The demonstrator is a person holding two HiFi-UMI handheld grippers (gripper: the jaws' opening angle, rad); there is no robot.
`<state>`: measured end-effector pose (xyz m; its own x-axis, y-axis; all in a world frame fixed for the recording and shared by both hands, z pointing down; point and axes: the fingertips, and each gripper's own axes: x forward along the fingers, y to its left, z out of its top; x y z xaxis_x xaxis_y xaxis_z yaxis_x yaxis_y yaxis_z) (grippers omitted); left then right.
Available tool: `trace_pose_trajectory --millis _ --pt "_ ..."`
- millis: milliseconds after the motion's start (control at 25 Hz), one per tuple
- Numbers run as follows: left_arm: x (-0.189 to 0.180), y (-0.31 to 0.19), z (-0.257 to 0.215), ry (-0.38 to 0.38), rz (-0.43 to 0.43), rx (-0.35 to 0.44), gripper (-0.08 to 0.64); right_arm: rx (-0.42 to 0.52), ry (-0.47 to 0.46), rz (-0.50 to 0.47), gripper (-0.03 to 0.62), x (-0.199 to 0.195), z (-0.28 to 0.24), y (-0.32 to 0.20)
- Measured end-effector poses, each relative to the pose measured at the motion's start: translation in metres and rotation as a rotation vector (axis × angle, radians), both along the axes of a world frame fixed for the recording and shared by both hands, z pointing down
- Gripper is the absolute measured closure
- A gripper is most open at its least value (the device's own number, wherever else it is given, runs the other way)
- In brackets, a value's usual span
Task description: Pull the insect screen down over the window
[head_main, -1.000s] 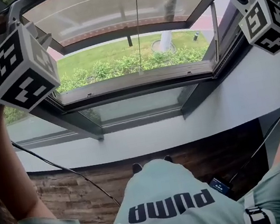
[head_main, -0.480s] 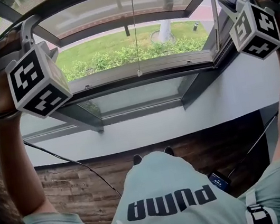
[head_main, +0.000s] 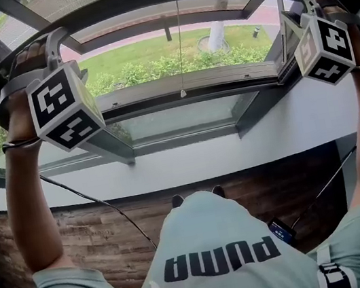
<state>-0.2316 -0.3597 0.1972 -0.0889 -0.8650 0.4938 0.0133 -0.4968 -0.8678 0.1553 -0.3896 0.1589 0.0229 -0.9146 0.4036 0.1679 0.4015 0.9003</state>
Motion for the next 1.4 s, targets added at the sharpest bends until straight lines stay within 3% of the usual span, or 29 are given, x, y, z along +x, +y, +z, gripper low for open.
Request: trace_pose_trajectory --millis 280,440,720,880,1120,1240,1400 --pt "0.000 0.000 0.016 -0.027 -0.006 -0.025 0.195 -0.019 0.038 0.018 0.436 0.001 0.016 0.000" --pt "-0.001 0.004 0.065 -0.045 0.004 -0.106 0.195 -0.097 0.090 0.021 0.436 0.002 0.065 0.002" --pt "0.001 0.006 0.133 -0.087 -0.004 -0.151 0.195 -0.178 0.113 0.025 0.436 0.005 0.135 0.003" --pt "0.002 0.004 0.162 -0.087 -0.017 -0.122 0.195 -0.189 0.103 0.025 0.437 0.007 0.163 0.004" --pt "0.008 0.008 0.210 -0.042 -0.011 -0.160 0.195 -0.225 0.111 0.026 0.443 0.005 0.214 0.006" --pt "0.003 0.008 0.233 -0.065 -0.031 -0.158 0.190 -0.225 0.091 0.028 0.442 0.004 0.235 0.004" --pt "0.003 0.014 0.266 -0.066 -0.047 -0.223 0.192 -0.267 0.068 0.032 0.443 0.005 0.266 0.009"
